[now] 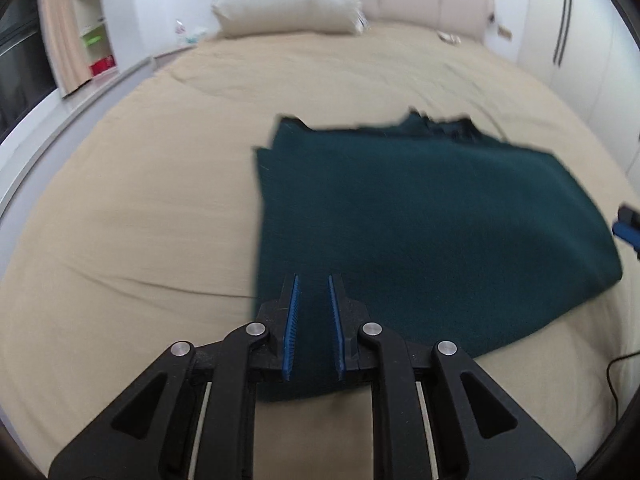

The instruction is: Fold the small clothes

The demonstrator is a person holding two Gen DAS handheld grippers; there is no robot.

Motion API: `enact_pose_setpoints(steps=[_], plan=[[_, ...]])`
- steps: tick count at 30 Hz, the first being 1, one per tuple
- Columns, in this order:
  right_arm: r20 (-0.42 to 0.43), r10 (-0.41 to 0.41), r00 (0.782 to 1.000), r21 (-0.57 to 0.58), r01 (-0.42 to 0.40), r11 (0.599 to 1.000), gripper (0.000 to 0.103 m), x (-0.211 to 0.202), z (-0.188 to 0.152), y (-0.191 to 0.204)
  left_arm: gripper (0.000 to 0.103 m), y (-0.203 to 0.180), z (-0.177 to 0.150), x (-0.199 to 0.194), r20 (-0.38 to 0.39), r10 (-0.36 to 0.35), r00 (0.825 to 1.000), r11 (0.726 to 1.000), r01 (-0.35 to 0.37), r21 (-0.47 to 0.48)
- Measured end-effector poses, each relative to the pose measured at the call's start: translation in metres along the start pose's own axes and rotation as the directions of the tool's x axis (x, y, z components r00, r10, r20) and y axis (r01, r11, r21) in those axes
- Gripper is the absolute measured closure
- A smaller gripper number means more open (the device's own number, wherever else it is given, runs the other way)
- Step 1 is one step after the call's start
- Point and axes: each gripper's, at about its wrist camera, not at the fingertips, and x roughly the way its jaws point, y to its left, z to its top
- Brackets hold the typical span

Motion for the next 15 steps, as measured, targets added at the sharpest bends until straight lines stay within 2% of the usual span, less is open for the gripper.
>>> enact_pose_setpoints(steps=[2,3,6,7,8,9,11,15], plan=[[-0.071,0.078,0.994,-0.029,-0.08,0.996,0.057,0.03,-0.003,0.017,0.089,-0.015,-0.004,0.027,-0.075,0.025,0.997,0.999,-0.022,0.033],[-0.11,0.096,0.989,-0.033,-0.1,0.994,0.057,0.045,-0.005,0.02,0.089,-0.018,-0.003,0.029,-0.071,0.038,0.997,0.999,-0.036,0.037],[-0.2,0.066,0.977,0.036,-0.06,0.998,0.057,0.08,-0.01,0.003,0.089,-0.021,-0.002,0.029,-0.061,0.043,0.997,0.998,-0.04,0.041],[-0.196,0.08,0.977,0.087,-0.064,0.994,0.062,0.083,-0.012,-0.009,0.089,-0.019,-0.002,0.029,-0.064,0.035,0.997,0.999,-0.033,0.038],[-0.185,0.098,0.978,0.128,-0.075,0.989,0.073,0.082,-0.013,-0.02,0.089,-0.018,-0.001,0.029,-0.065,0.03,0.997,0.999,-0.028,0.037],[-0.171,0.113,0.979,0.162,-0.085,0.983,0.077,0.078,-0.013,-0.03,0.089,-0.019,-0.002,0.028,-0.065,0.029,0.997,0.999,-0.026,0.036],[-0.112,0.105,0.988,0.204,-0.081,0.976,0.078,0.06,-0.017,-0.047,0.089,-0.023,-0.001,0.029,-0.064,0.031,0.997,0.999,-0.029,0.038],[0.0,-0.017,1.0,0.296,0.016,0.955,0.078,0.015,-0.016,-0.087,0.089,-0.018,-0.006,0.031,-0.059,0.031,0.998,0.999,-0.029,0.036]])
